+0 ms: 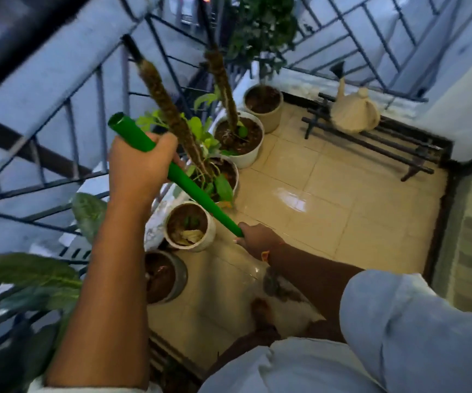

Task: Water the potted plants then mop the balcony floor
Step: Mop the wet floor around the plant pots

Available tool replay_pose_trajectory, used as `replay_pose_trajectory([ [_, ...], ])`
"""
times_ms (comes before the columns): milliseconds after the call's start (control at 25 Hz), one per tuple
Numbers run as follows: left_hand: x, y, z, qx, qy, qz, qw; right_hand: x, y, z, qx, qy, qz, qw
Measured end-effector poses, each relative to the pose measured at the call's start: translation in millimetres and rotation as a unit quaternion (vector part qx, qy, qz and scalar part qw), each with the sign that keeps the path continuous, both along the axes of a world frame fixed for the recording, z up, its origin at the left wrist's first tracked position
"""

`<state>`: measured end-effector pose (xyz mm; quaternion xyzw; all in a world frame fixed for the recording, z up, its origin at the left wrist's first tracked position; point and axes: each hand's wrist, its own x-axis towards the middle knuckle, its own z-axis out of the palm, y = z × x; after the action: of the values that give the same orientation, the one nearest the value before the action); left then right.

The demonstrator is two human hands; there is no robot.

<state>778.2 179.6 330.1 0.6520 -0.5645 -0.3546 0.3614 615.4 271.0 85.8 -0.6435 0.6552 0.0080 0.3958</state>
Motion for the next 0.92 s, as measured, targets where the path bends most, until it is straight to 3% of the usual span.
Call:
replay_pose_trajectory([
  [200, 18, -8, 1, 0.01, -0.001, 0.082, 0.997, 21, -40, 12, 0.024, -0.017, 0.082, 0.996],
  [440, -7, -5, -54, 0.046, 0.0, 0.111, 0.993, -12, -97, 9, 0.075, -0.036, 0.223, 0.971],
  [560, -30, 4, -80, 0.062, 0.002, 0.191, 0.98, -29, -147, 24, 0.026, -0.015, 0.324, 0.946],
  [680, -54, 28, -101, 0.114, 0.048, 0.273, 0.954, -14, -187, 85, -0.019, -0.166, 0.278, 0.946],
  [800, -77, 66, -126, 0.146, 0.083, 0.347, 0.923, 21, -181, 155, 0.056, -0.372, 0.297, 0.877],
  [920, -93, 102, -135, 0.118, 0.104, 0.402, 0.902, 47, -124, 200, 0.127, -0.44, 0.419, 0.784],
])
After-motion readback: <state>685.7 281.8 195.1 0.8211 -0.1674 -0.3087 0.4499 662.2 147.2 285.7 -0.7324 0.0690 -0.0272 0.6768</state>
